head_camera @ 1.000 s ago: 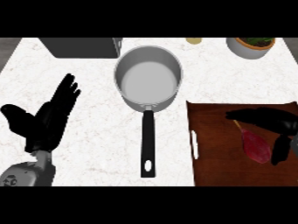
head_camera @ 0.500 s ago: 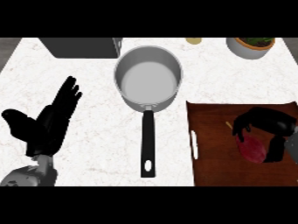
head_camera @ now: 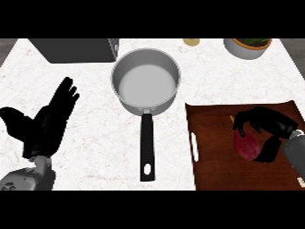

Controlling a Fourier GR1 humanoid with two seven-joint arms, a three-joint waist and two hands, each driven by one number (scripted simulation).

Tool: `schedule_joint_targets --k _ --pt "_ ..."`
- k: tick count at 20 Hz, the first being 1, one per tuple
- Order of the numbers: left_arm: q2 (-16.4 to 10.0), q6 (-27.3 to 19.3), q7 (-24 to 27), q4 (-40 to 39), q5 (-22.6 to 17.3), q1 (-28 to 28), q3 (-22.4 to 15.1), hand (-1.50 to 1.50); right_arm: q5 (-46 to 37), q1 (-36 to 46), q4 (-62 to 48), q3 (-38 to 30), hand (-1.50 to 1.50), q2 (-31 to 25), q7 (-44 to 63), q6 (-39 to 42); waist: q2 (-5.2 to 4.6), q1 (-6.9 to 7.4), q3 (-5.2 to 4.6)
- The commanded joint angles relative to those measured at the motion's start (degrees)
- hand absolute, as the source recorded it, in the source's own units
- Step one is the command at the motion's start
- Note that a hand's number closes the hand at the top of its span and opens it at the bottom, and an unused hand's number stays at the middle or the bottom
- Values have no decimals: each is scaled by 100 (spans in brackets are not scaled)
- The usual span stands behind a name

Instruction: Pick the pear from the tray and place it in the pot

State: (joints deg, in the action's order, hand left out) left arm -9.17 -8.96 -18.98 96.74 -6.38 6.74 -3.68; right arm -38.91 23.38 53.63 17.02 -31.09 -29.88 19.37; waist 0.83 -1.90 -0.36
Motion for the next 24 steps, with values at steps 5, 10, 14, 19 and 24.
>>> schedule_joint_targets --k 5,10,14,19,24 --pt "-124 -143 -41 -27 25 -268 262 0 -164 -472 200 -942 150 569 3165 -1582 264 -610 -57" --pt "-110 -148 -3 -15 28 -415 265 0 -581 -384 1299 -913 150 1115 4507 -2434 310 -577 -58" --pt "-146 -97 51 7 -8 -427 309 0 -1007 -400 2488 -606 150 1494 5419 -2650 287 -562 -46" --pt "-83 -41 58 -1 -83 -372 264 0 -1882 41 3987 64 150 1883 6495 -2523 282 -452 -44" --pt "-16 -31 46 -11 13 -255 92 0 -2586 702 5424 721 150 2528 7975 -1651 166 -228 -12"
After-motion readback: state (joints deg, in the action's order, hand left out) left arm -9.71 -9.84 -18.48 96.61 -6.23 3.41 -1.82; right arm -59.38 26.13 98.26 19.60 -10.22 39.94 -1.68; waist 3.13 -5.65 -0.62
